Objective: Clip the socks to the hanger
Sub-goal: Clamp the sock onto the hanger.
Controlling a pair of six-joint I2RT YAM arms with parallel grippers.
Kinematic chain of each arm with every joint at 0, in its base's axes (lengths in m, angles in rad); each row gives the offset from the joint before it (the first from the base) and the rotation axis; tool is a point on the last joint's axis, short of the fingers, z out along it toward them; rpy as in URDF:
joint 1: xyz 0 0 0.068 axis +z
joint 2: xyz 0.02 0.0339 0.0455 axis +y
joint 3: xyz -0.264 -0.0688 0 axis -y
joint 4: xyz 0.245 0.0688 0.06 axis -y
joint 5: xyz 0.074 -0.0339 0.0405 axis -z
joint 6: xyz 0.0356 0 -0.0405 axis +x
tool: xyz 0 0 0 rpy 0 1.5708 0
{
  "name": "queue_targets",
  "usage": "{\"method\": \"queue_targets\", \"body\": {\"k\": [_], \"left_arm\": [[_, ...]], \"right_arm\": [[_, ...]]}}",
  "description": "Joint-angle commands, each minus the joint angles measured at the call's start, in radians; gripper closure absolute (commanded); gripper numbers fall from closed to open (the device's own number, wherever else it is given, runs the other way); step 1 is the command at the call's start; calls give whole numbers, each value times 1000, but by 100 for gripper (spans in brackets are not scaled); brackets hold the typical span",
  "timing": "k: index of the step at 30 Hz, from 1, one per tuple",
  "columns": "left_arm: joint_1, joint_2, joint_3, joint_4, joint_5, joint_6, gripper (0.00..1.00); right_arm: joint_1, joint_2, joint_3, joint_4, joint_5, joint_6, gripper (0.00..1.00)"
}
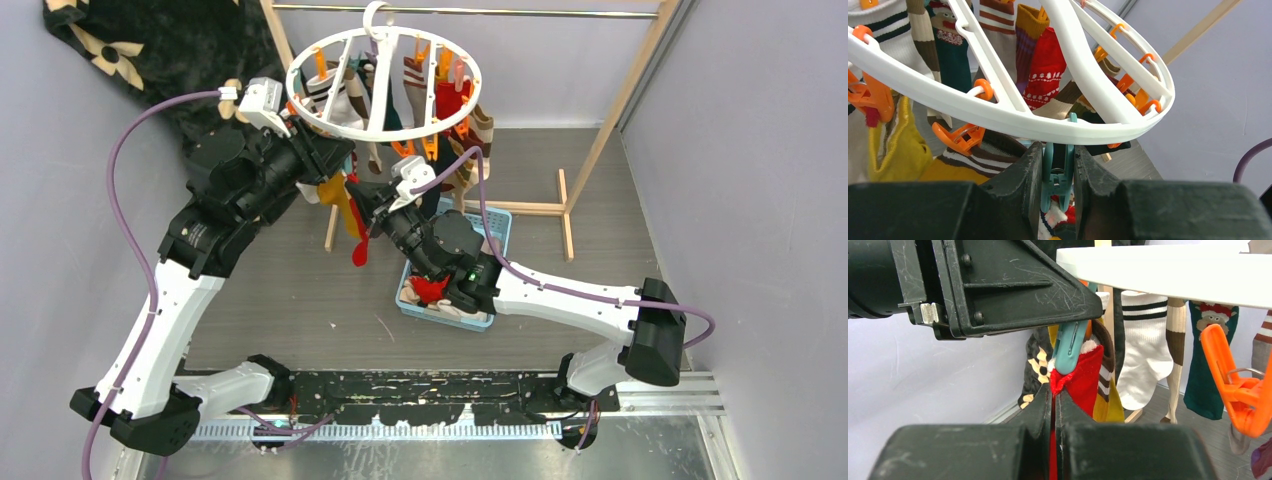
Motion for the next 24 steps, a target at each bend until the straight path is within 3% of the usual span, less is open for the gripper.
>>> {"method": "queue_targets", "body": {"k": [1, 16, 21, 24], "left_arm": [[2, -23, -4, 19, -37, 11, 100], [3, -25, -3, 17, -42, 12, 100], [3, -29, 0, 13, -53, 13, 81], [2, -28, 2, 12, -60, 12, 62]], "right_arm": [[-3, -25, 42, 66, -18, 12, 99], [-3, 8, 112, 55, -35, -17, 99], [-2, 1, 94, 50, -29, -16, 99], [-3, -7, 83, 43, -26, -17, 99]]}}
